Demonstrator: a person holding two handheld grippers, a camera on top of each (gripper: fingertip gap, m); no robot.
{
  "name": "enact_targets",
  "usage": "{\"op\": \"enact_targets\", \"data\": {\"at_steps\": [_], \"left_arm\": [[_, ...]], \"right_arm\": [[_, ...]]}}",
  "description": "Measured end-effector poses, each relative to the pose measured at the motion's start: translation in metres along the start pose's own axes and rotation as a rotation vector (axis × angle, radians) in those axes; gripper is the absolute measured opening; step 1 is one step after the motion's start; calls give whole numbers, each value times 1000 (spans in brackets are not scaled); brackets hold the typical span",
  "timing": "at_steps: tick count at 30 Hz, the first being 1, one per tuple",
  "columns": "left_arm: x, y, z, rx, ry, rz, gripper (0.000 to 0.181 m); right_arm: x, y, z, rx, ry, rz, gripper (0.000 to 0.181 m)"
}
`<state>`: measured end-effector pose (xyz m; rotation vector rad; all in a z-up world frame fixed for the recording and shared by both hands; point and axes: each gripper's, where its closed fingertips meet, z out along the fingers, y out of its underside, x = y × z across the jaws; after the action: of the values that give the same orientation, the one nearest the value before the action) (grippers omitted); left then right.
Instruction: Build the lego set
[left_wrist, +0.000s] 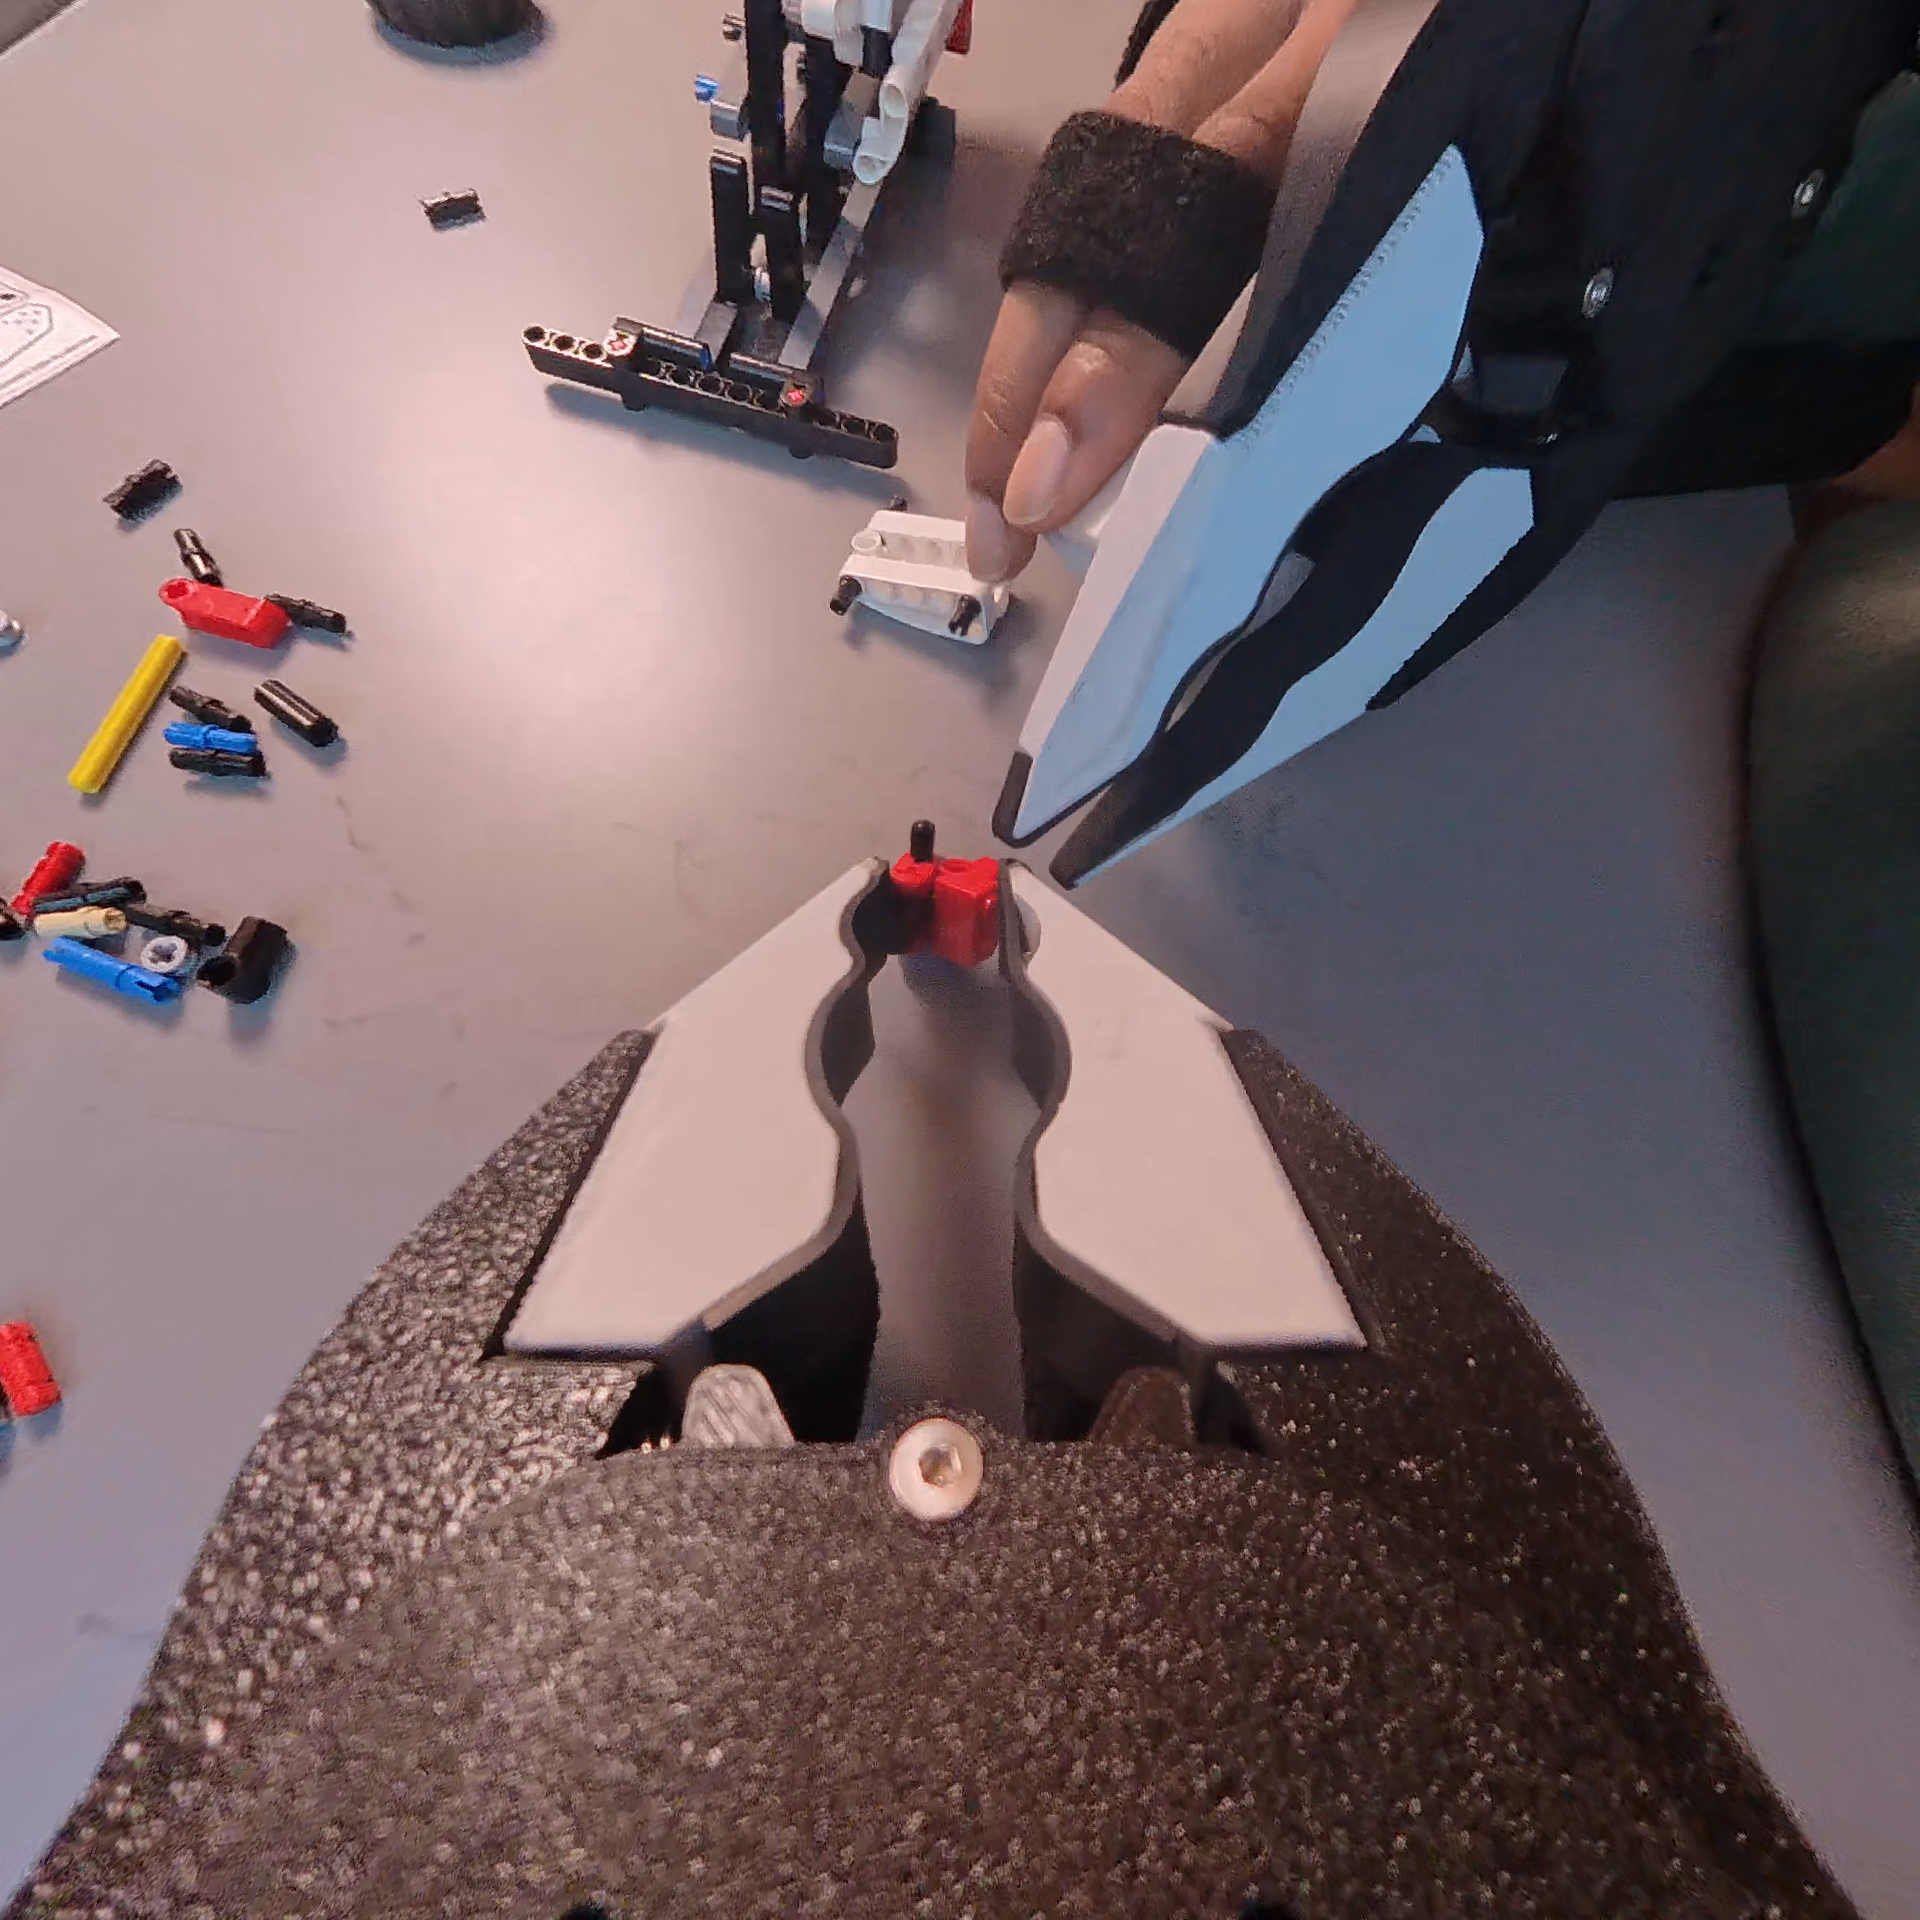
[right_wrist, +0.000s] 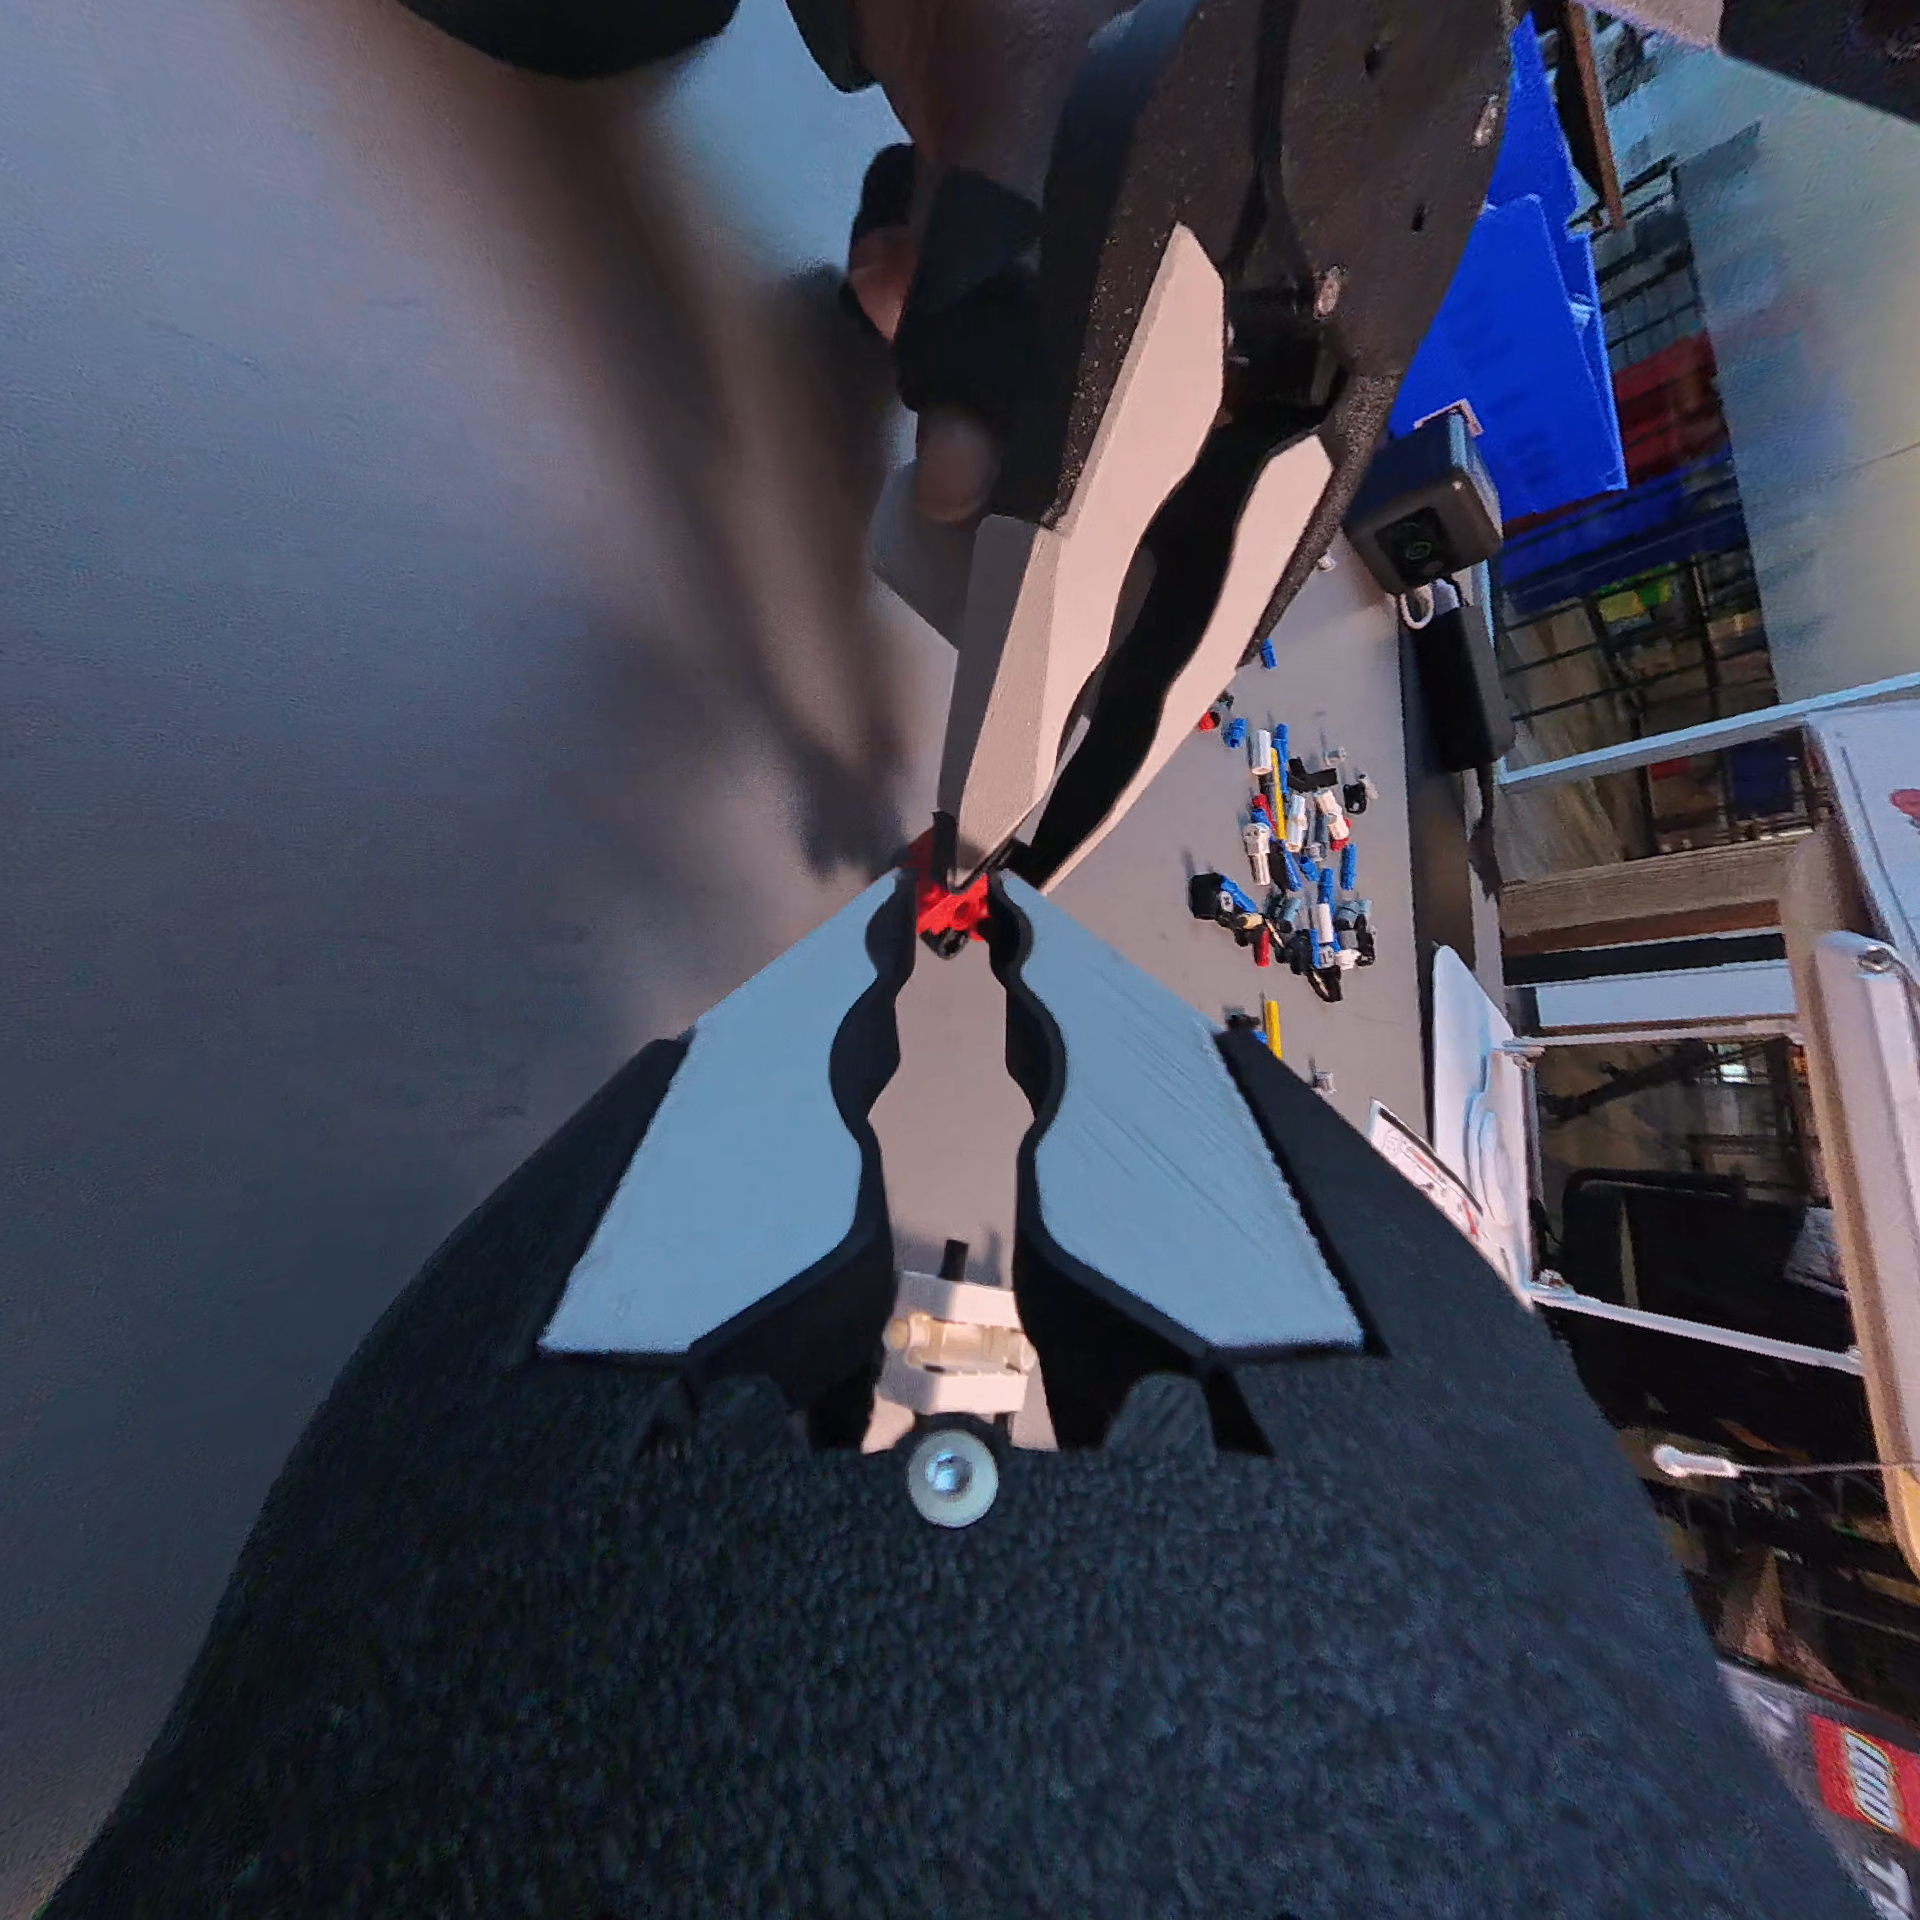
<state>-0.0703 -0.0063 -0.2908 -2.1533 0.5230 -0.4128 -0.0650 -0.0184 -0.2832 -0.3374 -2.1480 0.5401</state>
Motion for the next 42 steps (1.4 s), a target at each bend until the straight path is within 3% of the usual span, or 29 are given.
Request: {"op": "enact_targets", "data": {"at_steps": [4,8,15,26,30,33,39,42], "left_arm": [[0,1,-1,-9,0,8,20],[3,6,-6,-29,26,51,20],[6,25,-7,-129,33,145,23],[9,17,-11,-83,41,148,33],[9,21,-1,-115,12,186,23],[8,12,-5,-55,9,187,22],[31,-37,-34,241,46,316,22],[40,-43,-38,284,76,352,22]], "right_arm": [[0,-5,-9,84,-81,170,20],[12,13,-15,69,-105,322,22],[-2,21,-4,18,-148,301,22],[-3,20,5,4,-146,311,21],[-5,17,4,12,-151,310,21],[-1,13,-2,56,-157,342,21],[18,-7,-29,267,-217,526,25],[18,-25,-39,363,-250,541,25]]}}
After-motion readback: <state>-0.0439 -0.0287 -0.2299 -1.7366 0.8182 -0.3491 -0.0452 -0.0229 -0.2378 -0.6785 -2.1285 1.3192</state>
